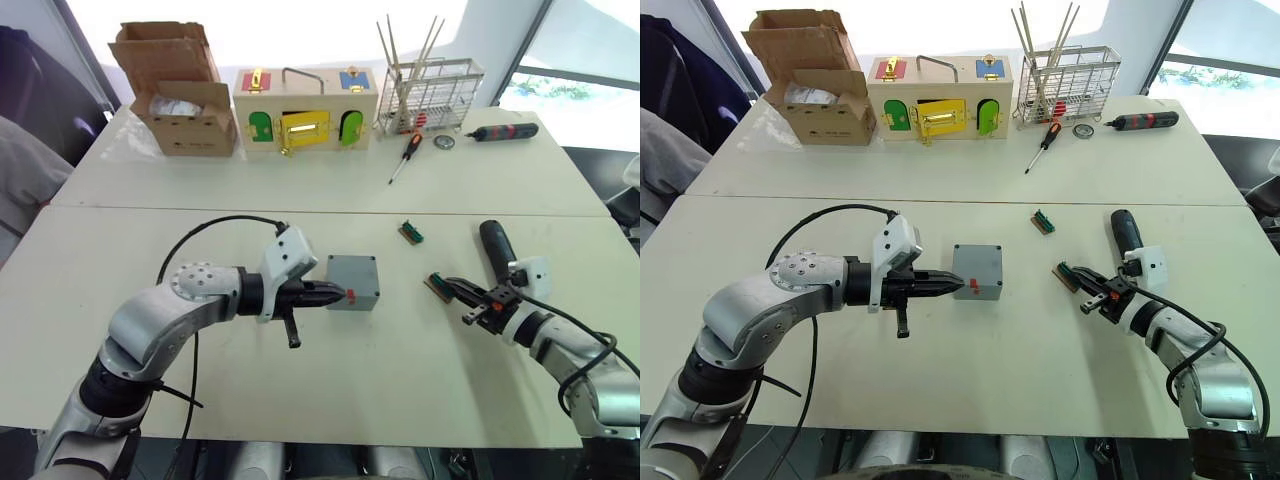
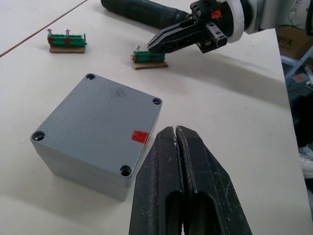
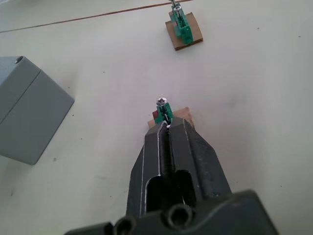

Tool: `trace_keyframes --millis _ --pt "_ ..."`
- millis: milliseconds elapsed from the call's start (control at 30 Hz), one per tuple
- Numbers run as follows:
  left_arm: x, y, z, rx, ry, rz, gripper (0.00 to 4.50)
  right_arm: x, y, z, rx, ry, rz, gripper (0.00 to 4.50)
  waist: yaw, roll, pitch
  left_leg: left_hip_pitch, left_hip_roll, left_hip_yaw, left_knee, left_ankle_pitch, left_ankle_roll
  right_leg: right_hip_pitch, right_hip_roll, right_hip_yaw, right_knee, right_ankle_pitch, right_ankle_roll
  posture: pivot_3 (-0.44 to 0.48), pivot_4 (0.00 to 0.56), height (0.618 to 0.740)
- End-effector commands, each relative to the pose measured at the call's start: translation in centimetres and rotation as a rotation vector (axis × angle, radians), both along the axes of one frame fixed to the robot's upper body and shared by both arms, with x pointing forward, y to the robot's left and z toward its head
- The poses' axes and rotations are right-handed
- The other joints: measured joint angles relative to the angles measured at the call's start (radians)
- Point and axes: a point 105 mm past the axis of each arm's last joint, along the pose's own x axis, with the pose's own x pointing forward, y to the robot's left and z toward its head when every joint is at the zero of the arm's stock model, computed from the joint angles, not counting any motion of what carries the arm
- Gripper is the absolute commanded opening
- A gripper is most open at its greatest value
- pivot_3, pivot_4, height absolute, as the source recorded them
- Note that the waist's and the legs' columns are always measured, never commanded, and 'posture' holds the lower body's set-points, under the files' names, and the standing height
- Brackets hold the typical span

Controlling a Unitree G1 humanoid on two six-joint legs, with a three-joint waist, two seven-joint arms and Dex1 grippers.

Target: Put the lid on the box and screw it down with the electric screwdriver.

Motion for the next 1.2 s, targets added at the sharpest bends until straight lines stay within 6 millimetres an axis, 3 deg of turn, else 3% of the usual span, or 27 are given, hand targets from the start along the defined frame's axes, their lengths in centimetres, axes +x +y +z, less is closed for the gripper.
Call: trace_keyframes --millis 33,467,567,700,833,1200 --pt "-0.1 -0.1 0.6 -0.011 -0.039 -0.004 0.0 0.1 0.0 0.7 -0.006 -0.04 0.0 0.03 0.0 0.0 0.0 0.0 0.0 0.0 0.0 0.0 0.0 0.0 0.0 0.0 0.0 0.0 0.0 0.0 0.15 0.74" --pt "0.3 0.0 0.5 -0.007 -0.04 0.0 0.0 -0.1 0.3 4.2 0.016 -0.146 0.004 0.03 0.0 0.0 0.0 0.0 0.0 0.0 0.0 0.0 0.0 0.0 0.0 0.0 0.002 0.0 0.0 0.0 0.15 0.74" --pt "1.3 0.6 1.2 -0.025 -0.063 0.043 0.0 0.3 1.0 6.1 0.027 -0.207 0.023 0.03 -0.001 0.0 0.0 0.0 0.0 0.001 0.001 0.0 0.0 -0.001 0.0 0.0 0.002 0.0 0.0 0.0 0.15 0.74" --pt "3.2 2.6 2.0 -0.006 -0.098 0.138 0.0 0.7 4.0 8.7 0.066 -0.252 0.14 0.03 -0.003 0.0 0.0 0.0 0.0 0.001 0.001 0.0 0.0 -0.003 0.001 0.0 0.007 0.0 0.0 0.0 0.15 0.74" --pt "4.0 4.4 2.2 0.026 -0.11 0.189 0.0 0.4 8.3 9.2 0.096 -0.207 0.32 0.03 -0.005 0.0 0.0 0.0 0.003 0.001 0.001 0.0 0.0 -0.006 0.004 0.0 0.01 -0.001 0.001 0.0 0.15 0.74" --pt "2.4 4.0 0.9 0.064 -0.085 0.157 0.0 1.9 10.5 8.3 0.05 -0.187 0.41 0.03 0.004 0.0 0.0 -0.001 0.001 0.002 0.002 0.0 0.0 -0.007 0.001 0.0 0.01 -0.001 0.0 0.0 0.15 0.74"
